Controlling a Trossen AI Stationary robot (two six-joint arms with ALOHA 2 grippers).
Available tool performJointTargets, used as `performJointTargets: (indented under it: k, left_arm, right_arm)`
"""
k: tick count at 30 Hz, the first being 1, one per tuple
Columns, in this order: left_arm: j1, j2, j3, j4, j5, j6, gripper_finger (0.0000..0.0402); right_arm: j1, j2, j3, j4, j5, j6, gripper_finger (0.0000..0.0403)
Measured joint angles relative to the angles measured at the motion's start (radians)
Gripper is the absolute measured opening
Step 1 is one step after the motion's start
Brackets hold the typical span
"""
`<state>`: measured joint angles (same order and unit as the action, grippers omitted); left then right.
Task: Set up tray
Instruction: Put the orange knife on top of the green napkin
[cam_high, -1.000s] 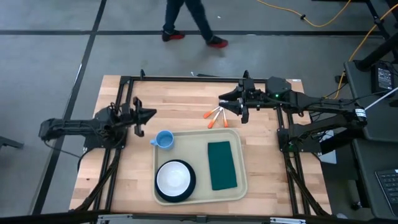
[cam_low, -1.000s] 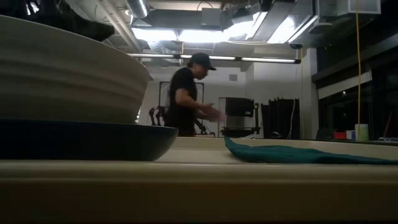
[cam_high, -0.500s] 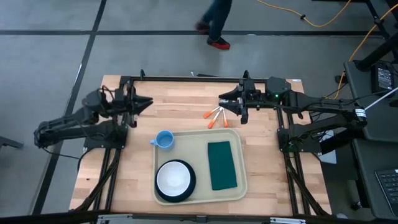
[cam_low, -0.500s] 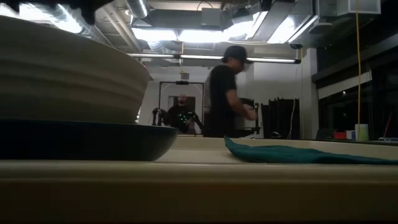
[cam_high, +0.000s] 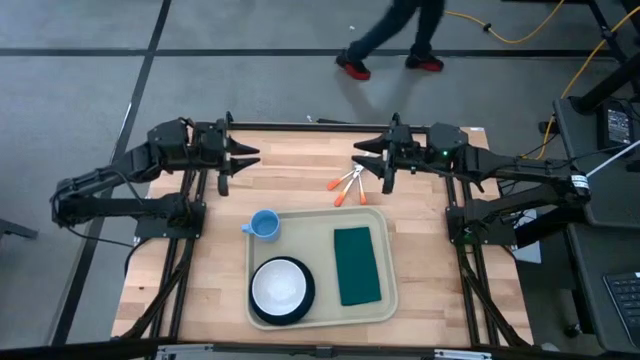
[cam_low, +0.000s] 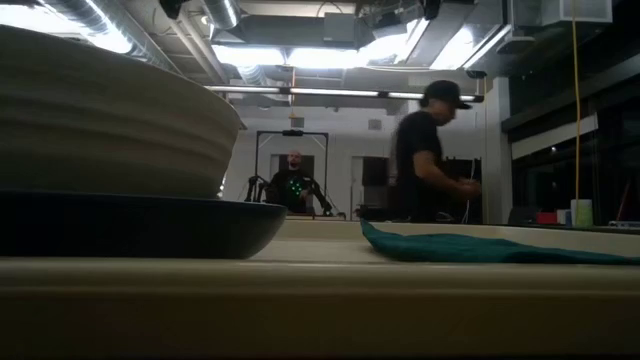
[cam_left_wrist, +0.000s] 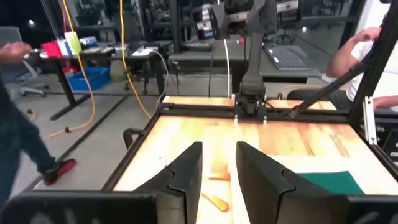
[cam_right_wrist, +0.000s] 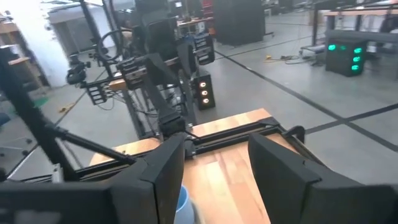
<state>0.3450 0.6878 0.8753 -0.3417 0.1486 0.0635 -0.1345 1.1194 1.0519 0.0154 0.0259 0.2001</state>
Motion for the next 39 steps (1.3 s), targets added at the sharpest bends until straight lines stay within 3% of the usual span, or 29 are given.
performJointTargets:
  k: [15,30,39]
  left_arm:
    - [0.0,0.012,0.001,0.024,0.0,-0.024,0.0097]
    - [0.031,0.01,0.006,0.015,0.007,-0.057,0.0098]
    - [0.031,0.013,0.042,-0.031,0.0,-0.061,0.0098]
  right_arm:
    - [0.0,0.0,0.0,-0.001,0.092,0.0,0.0187]
    - [-0.014,-0.002,0.077,-0.018,0.109,-0.04,0.0263]
    - [-0.029,0.035,0.18,-0.503,0.135,-0.017,0.025]
